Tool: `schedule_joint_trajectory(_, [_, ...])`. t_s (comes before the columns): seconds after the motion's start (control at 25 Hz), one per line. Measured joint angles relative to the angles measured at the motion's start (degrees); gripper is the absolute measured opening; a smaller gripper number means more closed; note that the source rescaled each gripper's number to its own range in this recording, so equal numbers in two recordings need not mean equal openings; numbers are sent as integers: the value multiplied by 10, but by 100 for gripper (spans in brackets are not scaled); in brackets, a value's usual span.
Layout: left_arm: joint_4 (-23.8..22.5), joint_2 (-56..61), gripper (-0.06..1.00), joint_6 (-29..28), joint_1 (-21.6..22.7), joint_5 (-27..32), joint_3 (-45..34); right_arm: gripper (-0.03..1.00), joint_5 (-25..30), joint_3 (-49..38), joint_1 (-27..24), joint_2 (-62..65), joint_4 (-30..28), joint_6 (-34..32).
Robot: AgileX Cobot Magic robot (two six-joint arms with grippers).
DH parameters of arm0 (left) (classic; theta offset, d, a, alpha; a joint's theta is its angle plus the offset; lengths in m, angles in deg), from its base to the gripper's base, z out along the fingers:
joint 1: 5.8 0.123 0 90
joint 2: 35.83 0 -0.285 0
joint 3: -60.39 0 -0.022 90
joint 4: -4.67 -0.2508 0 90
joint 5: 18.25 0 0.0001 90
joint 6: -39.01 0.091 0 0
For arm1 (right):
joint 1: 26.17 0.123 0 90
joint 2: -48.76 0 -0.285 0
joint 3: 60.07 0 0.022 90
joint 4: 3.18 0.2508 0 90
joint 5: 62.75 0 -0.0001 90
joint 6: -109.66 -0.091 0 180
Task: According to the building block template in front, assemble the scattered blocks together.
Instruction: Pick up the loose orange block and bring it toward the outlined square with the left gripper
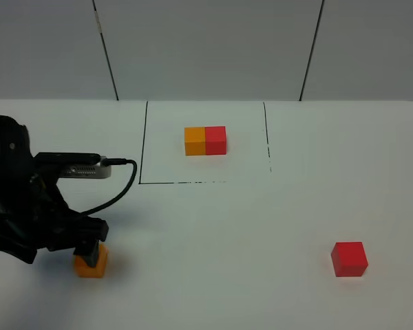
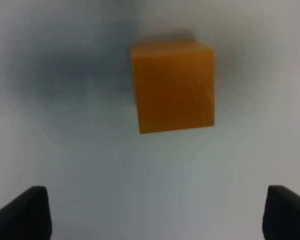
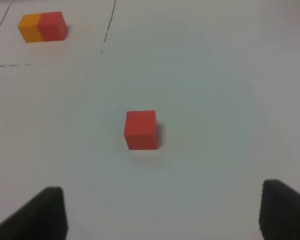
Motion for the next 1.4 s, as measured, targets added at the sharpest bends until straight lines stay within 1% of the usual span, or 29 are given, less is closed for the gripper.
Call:
schedule_joint_trajectory(0.12, [-34, -19, 79, -42, -13, -14, 0, 58, 0, 0, 0, 0, 0, 0])
schedule_joint_trajectory(0.28, [-49, -30, 79, -59, -13, -30, 0, 58, 0, 0, 0, 0, 0, 0])
schedule_joint_trajectory(0.4, [-38, -39, 79, -57, -13, -58, 0, 58, 0, 0, 0, 0, 0, 0])
schedule_joint_trajectory(0.6, [1, -69, 79, -24, -13, -78, 1, 58, 0, 0, 0, 0, 0, 0])
schedule_joint_trajectory(0.76, [3, -90, 79, -18, -13, -85, 1, 58, 0, 0, 0, 0, 0, 0])
schedule_joint_trajectory(1.12, [4, -131, 76, -15, -13, -128, 1, 58, 0, 0, 0, 0, 0, 0])
schedule_joint_trajectory(1.24, [4, -143, 75, -15, -14, -138, 1, 58, 0, 0, 0, 0, 0, 0])
schedule_joint_trajectory(1.4, [2, -148, 71, -16, -13, -138, 3, 58, 0, 0, 0, 0, 0, 0])
